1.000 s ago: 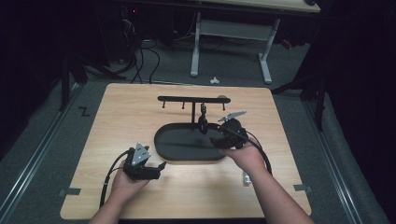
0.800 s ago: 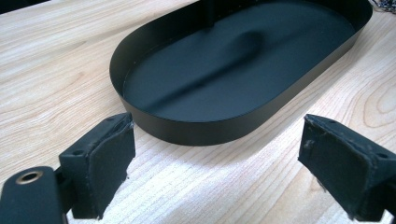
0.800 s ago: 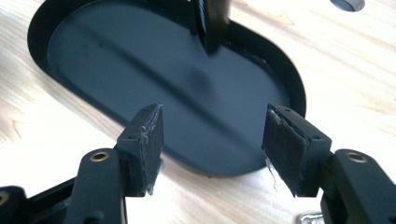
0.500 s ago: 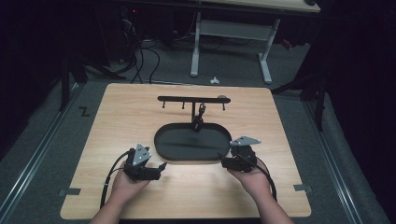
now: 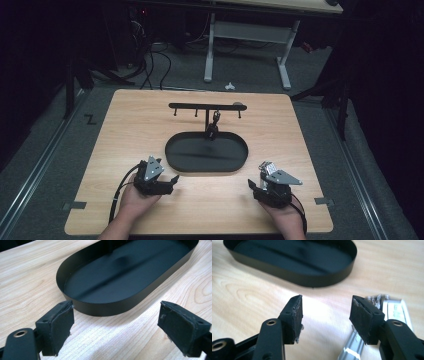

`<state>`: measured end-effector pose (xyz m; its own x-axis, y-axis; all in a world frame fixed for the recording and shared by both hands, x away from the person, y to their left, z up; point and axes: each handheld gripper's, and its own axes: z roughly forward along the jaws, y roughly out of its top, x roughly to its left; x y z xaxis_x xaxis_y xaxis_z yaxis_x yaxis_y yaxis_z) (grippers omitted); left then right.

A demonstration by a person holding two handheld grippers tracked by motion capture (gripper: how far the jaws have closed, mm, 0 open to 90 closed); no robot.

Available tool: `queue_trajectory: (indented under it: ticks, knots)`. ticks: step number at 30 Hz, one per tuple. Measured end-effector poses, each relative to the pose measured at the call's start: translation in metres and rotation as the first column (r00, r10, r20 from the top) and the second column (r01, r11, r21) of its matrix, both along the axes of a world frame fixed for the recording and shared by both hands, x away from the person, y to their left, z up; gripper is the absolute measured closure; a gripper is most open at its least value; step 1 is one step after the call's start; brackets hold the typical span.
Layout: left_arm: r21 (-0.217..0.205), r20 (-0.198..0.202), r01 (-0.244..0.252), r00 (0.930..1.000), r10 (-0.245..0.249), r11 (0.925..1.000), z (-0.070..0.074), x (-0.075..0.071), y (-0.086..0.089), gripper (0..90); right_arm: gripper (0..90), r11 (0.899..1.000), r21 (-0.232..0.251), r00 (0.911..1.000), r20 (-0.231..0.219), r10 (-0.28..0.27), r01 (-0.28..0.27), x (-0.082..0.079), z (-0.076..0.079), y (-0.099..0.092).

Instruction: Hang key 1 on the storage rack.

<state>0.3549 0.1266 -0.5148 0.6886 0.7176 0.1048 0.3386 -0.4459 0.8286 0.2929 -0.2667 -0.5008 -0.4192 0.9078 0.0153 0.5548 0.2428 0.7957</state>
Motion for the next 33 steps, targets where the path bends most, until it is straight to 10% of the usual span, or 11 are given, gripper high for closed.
queue_trajectory:
  ticks: [15,19,24,33]
  knots:
    - [0.011,-0.056,-0.060,0.9966,0.060,0.9981,0.000,-0.019,0.029,15.0,66.0,0.996,0.039,0.9969,0.022,-0.076,0.075,0.001,0.017,-0.037]
    - [-0.049,-0.050,-0.093,0.9946,0.091,0.9944,0.005,-0.024,0.045,15.8,65.0,0.989,-0.014,0.9888,0.031,-0.146,0.146,0.015,0.014,-0.046]
    - [0.003,-0.052,-0.100,0.9936,0.100,0.9950,0.000,-0.033,0.051,15.6,55.6,0.985,-0.014,0.9844,-0.027,-0.174,0.174,0.040,0.000,-0.050]
    - [-0.033,-0.050,-0.143,0.9887,0.142,0.9891,0.000,-0.037,0.063,15.7,52.1,0.981,-0.059,0.9782,-0.082,-0.191,0.186,0.056,-0.014,-0.048]
